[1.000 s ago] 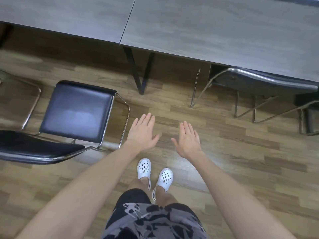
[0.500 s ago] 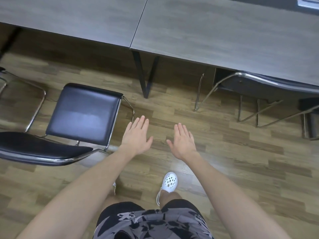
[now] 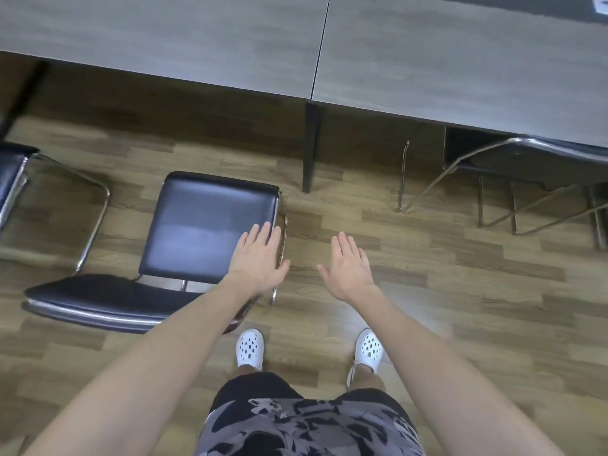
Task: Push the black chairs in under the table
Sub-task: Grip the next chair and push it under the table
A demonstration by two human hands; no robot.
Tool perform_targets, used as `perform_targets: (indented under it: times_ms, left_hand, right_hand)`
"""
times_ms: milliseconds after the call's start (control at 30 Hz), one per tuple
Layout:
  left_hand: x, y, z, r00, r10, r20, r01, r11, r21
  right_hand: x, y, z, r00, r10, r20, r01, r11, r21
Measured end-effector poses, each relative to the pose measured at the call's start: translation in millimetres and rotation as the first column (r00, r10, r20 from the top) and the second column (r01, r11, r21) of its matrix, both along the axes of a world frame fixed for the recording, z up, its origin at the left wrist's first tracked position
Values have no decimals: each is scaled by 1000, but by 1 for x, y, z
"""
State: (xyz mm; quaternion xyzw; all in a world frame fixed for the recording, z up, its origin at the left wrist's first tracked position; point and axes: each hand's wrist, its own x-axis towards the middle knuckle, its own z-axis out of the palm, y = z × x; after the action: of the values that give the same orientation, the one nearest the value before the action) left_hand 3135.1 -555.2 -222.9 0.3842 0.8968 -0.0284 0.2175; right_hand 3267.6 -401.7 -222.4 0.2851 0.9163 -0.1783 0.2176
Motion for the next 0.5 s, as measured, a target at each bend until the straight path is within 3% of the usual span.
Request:
perform_targets:
  times_ms: [233, 500]
  left_hand:
    - [-40, -65, 9, 994, -55, 99, 52, 998, 31]
    - [-57, -124, 13, 997, -15, 73, 20, 998, -55]
  right_hand:
    - [-33, -77, 11, 999, -52, 16, 51, 998, 29]
    - [-46, -126, 17, 999, -39, 23, 39, 999, -11]
